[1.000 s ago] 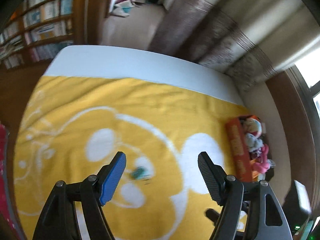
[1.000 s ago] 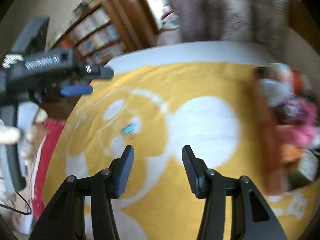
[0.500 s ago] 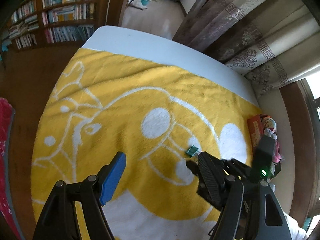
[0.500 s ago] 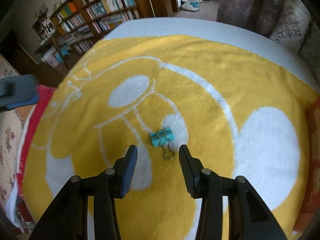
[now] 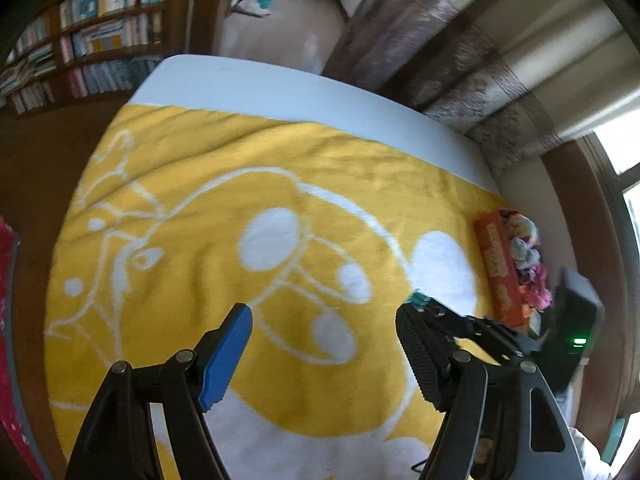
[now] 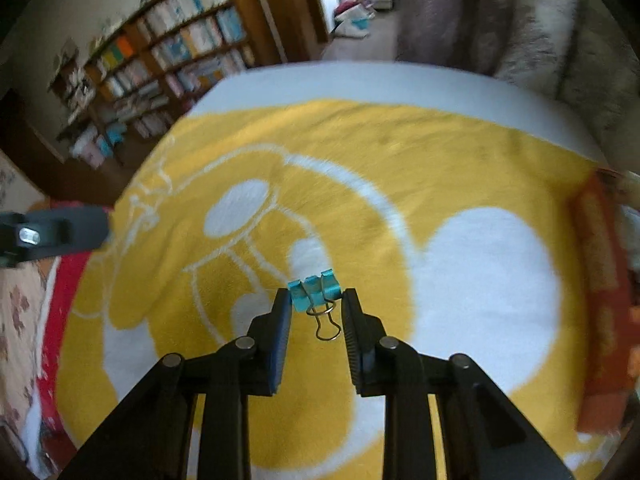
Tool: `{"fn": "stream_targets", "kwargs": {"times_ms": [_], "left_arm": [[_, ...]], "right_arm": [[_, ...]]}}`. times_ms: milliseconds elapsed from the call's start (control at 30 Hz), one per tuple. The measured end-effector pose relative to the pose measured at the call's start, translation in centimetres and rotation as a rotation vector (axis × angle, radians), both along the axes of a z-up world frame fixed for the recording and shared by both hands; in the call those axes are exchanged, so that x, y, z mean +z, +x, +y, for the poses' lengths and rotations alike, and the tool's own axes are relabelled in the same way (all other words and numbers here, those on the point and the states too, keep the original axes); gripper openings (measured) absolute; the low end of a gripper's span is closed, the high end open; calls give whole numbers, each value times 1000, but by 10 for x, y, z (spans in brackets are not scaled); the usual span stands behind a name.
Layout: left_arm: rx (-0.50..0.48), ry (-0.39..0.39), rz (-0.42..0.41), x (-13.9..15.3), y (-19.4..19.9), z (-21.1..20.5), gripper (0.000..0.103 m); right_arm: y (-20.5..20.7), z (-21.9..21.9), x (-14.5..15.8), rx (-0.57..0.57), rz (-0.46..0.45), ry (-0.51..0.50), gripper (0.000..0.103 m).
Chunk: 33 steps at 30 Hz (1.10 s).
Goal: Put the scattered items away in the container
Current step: 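Carry the teal binder clip to the tray and release it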
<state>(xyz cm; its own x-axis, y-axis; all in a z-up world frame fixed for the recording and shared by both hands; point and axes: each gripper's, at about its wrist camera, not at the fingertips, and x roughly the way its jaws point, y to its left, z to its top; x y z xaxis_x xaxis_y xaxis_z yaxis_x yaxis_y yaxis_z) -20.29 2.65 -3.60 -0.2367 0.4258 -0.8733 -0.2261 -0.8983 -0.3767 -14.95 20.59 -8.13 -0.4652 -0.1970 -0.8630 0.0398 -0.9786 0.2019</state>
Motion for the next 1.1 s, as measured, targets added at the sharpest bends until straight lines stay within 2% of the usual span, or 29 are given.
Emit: {"fn": "stream_targets", "kwargs": {"times_ms": [233, 400, 533, 633, 667, 700, 733, 767, 800, 867, 967, 1100], "left_arm": [[-120, 33, 29, 21, 15, 75, 76], [-192, 57, 57, 39, 30, 129, 76], [-223, 68, 81, 52, 40, 167, 76], [-232, 63, 96, 58, 47, 189, 79], [-233, 61, 96, 59, 48, 195, 92], [-234, 57, 103, 62, 50, 202, 103], [-233, 57, 118, 64, 52, 206, 102], [-237, 55, 138, 67, 54, 210, 102], [-241, 52, 162, 72, 57, 215, 102], [-247, 54, 197, 79, 60, 222, 102], [-256, 68, 266, 94, 65, 231, 102], [-277, 52, 400, 120, 77, 247, 102]], "right_arm": [[49, 102, 57, -221, 116, 12, 28], [79, 185, 93, -383, 194, 72, 28], [86, 234, 105, -447, 210, 95, 28], [80, 257, 100, -447, 198, 99, 30], [78, 263, 98, -447, 189, 96, 32], [78, 267, 96, -447, 184, 92, 39], [80, 270, 95, -446, 184, 86, 46], [80, 272, 95, -445, 187, 81, 63], [85, 272, 96, -449, 199, 83, 75], [94, 271, 99, -449, 237, 85, 78], [113, 276, 103, -474, 248, 53, 78], [147, 274, 105, -493, 243, -4, 78]]}}
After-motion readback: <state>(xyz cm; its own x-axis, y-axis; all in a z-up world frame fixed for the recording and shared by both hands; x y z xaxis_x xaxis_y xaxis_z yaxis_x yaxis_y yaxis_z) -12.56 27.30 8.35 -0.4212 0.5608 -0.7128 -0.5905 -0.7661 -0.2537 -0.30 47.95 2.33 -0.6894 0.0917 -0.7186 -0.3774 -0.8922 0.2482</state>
